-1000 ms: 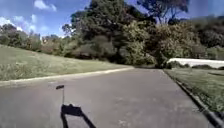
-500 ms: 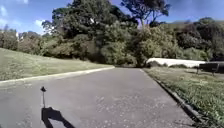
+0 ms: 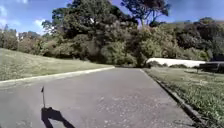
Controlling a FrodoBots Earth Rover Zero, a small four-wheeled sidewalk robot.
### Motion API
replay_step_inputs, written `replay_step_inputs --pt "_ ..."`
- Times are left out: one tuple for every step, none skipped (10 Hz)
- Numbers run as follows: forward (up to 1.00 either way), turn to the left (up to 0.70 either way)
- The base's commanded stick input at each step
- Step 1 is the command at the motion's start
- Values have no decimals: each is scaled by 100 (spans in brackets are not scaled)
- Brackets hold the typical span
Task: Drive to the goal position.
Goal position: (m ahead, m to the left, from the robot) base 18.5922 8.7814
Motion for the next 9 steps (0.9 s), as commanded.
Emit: replay_step_inputs --pt "100 0" --pt "100 0" --pt "100 0" --pt "100 0" --pt "100 0" --pt "100 0" --pt "100 0" --pt "100 0" --pt "100 0"
